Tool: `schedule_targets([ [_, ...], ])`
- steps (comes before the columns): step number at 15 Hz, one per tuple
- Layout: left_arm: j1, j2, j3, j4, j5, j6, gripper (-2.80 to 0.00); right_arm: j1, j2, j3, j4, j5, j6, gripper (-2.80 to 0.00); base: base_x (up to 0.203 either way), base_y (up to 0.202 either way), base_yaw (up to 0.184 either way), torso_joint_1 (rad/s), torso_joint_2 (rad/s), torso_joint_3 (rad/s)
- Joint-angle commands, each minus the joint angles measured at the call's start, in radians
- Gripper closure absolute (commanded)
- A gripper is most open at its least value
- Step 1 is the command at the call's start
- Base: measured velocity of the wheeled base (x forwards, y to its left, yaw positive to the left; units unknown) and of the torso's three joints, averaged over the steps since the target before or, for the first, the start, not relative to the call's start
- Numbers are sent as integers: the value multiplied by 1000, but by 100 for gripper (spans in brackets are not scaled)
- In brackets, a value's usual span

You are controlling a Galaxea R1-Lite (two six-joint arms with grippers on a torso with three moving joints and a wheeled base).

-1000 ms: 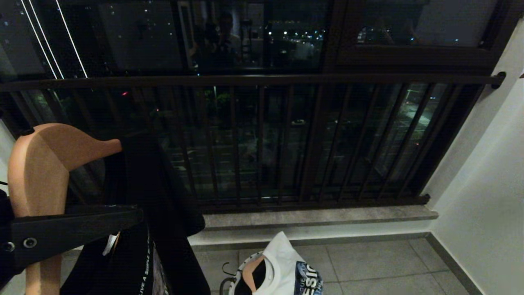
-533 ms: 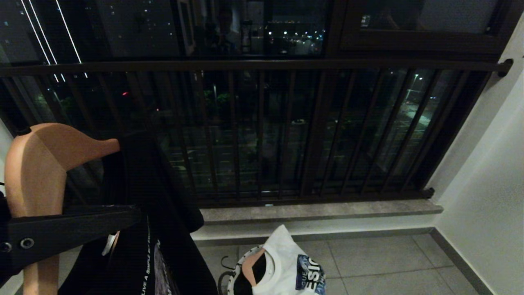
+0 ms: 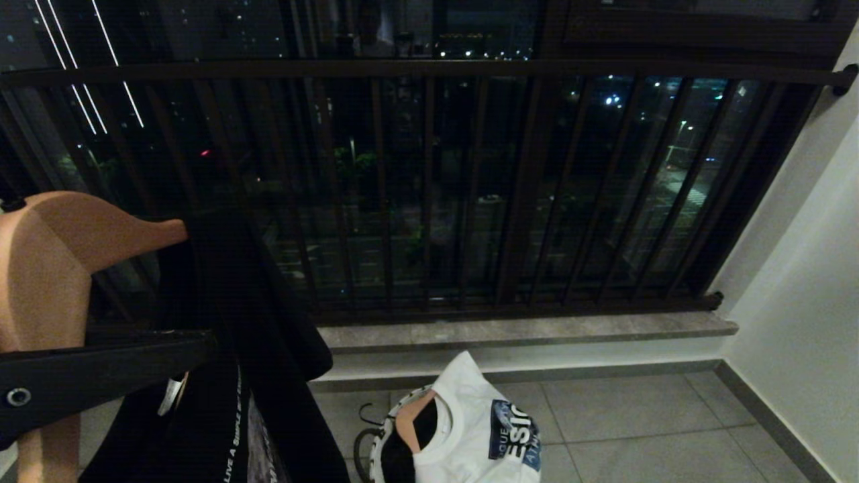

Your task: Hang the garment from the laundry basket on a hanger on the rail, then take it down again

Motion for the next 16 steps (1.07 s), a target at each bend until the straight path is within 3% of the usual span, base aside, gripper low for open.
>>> schedule_targets([
  [1,0,-7,-20,3,21,-2,0,0,1,0,0,0,0,0,0,0,0,-227,500,276],
  [16,0,-42,-46,0,29,3,0,0,1,0,0,0,0,0,0,0,0,-201,471,267],
])
